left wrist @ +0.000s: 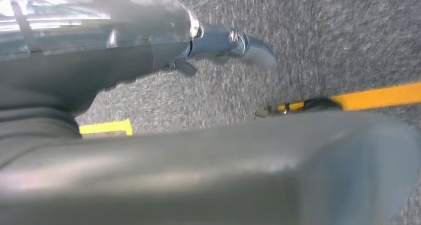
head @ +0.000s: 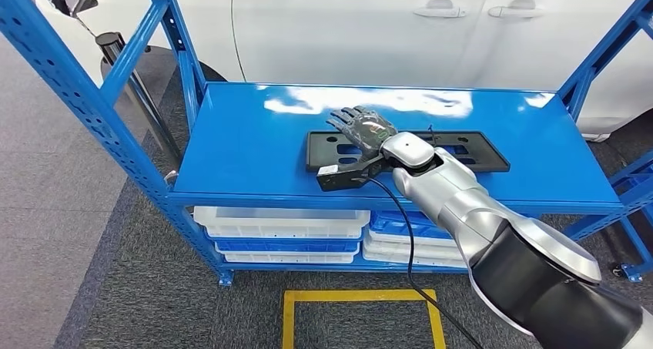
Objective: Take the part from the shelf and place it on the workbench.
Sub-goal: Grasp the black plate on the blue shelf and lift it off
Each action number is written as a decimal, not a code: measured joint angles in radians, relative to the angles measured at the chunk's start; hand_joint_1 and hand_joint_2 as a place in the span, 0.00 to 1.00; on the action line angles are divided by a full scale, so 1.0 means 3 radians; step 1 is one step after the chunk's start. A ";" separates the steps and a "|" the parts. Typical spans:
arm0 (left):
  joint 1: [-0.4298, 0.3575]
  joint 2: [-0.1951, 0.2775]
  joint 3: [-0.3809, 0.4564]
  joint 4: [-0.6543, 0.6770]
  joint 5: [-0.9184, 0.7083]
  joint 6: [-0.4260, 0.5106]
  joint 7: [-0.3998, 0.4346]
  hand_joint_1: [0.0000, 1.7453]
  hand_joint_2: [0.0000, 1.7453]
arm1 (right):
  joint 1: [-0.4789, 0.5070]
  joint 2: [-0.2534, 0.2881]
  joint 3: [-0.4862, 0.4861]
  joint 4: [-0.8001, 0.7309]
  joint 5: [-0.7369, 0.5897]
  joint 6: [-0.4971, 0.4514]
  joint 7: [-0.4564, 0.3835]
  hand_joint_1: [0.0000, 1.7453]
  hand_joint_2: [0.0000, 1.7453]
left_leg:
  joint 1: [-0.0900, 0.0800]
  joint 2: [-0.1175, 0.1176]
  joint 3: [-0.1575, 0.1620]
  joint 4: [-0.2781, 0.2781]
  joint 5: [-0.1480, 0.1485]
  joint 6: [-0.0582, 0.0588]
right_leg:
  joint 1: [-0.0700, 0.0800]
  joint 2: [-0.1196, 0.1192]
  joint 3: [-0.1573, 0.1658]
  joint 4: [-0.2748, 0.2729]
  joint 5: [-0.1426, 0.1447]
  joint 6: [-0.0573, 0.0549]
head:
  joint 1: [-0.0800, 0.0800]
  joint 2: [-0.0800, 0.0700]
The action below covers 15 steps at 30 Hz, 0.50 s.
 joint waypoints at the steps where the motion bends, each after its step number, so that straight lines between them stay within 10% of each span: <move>1: 0.0002 0.0000 0.0000 0.0000 0.0000 0.0000 0.0001 0.00 0.00 | 0.0004 -0.0001 0.0000 0.0003 0.0011 0.0008 0.0002 0.00 1.00 | 0.0000 -0.0004 0.0010 0.0003 -0.0010 -0.0002 | -0.0003 0.0000 0.0011 -0.0090 0.0095 -0.0002 | 0.0000 0.0000; 5: -0.0001 0.0000 0.0000 0.0000 0.0002 0.0000 0.0003 0.00 0.00 | -0.0006 -0.0001 0.0005 0.0011 0.0085 0.0054 0.0019 0.00 1.00 | -0.0007 -0.0012 0.0056 0.0013 -0.0059 -0.0046 | 0.0014 -0.0002 0.0310 -0.0899 0.0516 -0.0056 | 0.0000 -0.0001; 11: -0.0001 -0.0001 0.0000 0.0000 0.0008 0.0000 -0.0003 0.00 0.00 | 0.0014 -0.0001 0.0044 0.0029 0.0214 0.0063 0.0070 0.00 1.00 | -0.0008 -0.0004 0.0017 0.0150 -0.0138 -0.0136 | 0.0013 0.0001 0.0373 -0.0980 0.0536 -0.0153 | -0.0001 0.0000; 15: 0.0004 -0.0001 0.0000 0.0000 0.0014 0.0000 -0.0005 0.00 0.00 | 0.0048 -0.0001 0.0096 0.0053 0.0273 0.0064 0.0080 0.00 1.00 | 0.0000 0.0001 -0.0368 0.0898 -0.0469 -0.0169 | 0.0020 0.0001 0.0392 -0.0983 0.0524 -0.0189 | -0.0001 -0.0001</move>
